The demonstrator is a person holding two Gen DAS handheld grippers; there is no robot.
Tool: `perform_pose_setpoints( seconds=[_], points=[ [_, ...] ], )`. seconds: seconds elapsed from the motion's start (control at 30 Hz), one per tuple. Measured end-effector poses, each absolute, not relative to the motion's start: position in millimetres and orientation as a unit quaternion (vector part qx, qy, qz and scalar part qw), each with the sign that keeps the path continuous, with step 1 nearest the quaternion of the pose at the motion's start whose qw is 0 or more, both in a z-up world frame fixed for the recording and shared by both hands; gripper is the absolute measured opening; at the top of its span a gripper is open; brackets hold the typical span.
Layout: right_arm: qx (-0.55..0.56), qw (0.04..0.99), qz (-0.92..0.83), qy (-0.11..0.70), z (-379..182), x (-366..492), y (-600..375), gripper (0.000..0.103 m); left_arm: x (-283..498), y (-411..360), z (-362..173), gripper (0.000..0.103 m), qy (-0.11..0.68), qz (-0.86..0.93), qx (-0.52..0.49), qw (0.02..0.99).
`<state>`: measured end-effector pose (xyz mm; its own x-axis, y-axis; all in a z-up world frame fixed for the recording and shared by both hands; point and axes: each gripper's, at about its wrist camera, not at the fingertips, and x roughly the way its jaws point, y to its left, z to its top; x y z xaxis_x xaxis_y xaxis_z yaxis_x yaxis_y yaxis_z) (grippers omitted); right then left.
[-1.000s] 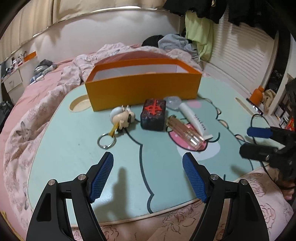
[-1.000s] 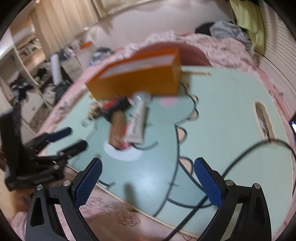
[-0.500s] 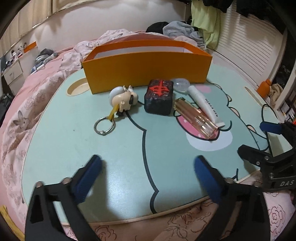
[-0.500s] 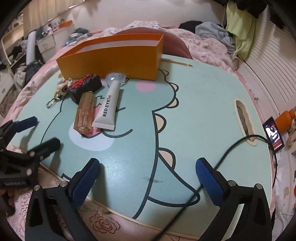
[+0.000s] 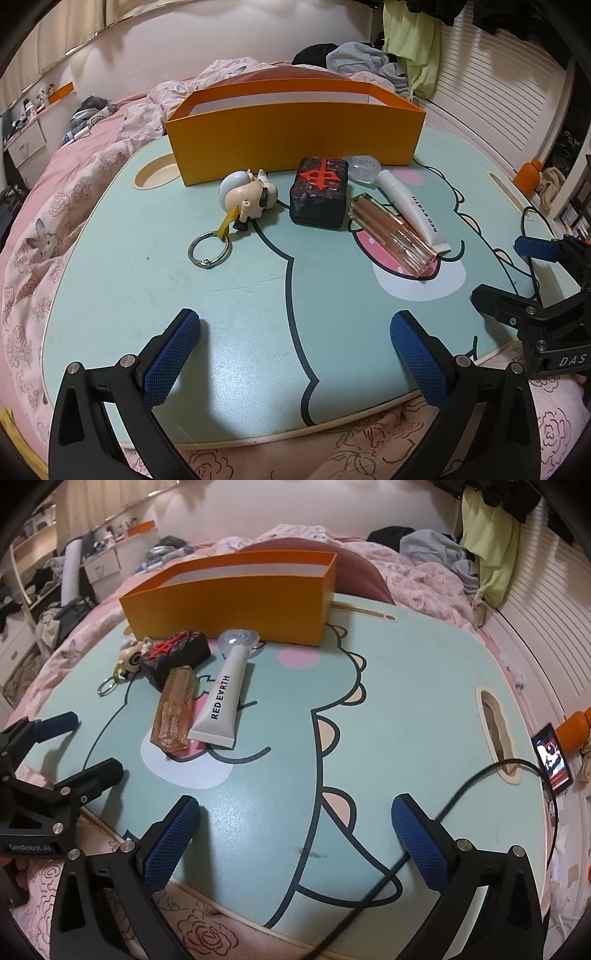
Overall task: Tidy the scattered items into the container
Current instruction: 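Withdraw both open grippers from the box back over the table, then grasp the white RED EARTH tube with the right gripper while the left grasps the figurine keychain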
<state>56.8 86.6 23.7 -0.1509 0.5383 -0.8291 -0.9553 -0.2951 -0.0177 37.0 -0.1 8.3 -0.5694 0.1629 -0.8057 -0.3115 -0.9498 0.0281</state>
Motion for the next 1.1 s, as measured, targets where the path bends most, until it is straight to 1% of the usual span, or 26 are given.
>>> perform_pose_setpoints(
  seconds=[0.03,0.07,0.1,0.13,0.17,0.27,0.37,0.5,0.6,0.7,0.83,0.9,0.93,1.1],
  points=[
    [-0.379,0.535,0.704,0.273,25,58,87,0.096,37,0,8,0.103,0.084,0.882,-0.444,0.135],
    [-0.372,0.541,0.703,0.272,27,59,88,0.077,37,0,8,0.103,0.083,0.882,-0.444,0.135],
    [-0.364,0.546,0.704,0.273,30,60,89,0.064,37,0,8,0.103,0.083,0.882,-0.444,0.135],
    [-0.352,0.545,0.706,0.283,34,61,93,0.042,37,0,9,0.103,0.083,0.882,-0.445,0.135],
    [-0.342,0.540,0.710,0.297,37,63,98,0.037,38,0,9,0.103,0.083,0.881,-0.445,0.134],
    [-0.326,0.513,0.720,0.335,40,60,120,0.036,39,-2,10,0.103,0.078,0.884,-0.443,0.129],
    [-0.336,0.494,0.730,0.332,41,42,137,0.029,39,-12,13,0.103,0.050,0.889,-0.435,0.132],
    [-0.337,0.479,0.743,0.324,44,21,151,0.029,39,-39,17,0.103,-0.024,0.894,-0.423,0.145],
    [-0.326,0.474,0.751,0.326,49,15,159,0.030,38,-49,18,0.103,-0.050,0.896,-0.417,0.145],
    [-0.320,0.463,0.757,0.332,51,11,161,0.032,38,-47,17,0.103,-0.045,0.896,-0.418,0.142],
    [-0.348,0.463,0.740,0.340,37,3,163,0.032,37,-45,17,0.103,-0.041,0.896,-0.419,0.141],
    [-0.352,0.468,0.739,0.333,36,2,162,0.027,37,-46,17,0.103,-0.044,0.896,-0.419,0.142],
    [-0.356,0.471,0.737,0.329,35,2,161,0.020,37,-46,17,0.103,-0.043,0.896,-0.419,0.142],
    [-0.329,0.477,0.742,0.336,36,14,156,0.019,36,-47,17,0.103,-0.045,0.895,-0.419,0.144]
  ],
)
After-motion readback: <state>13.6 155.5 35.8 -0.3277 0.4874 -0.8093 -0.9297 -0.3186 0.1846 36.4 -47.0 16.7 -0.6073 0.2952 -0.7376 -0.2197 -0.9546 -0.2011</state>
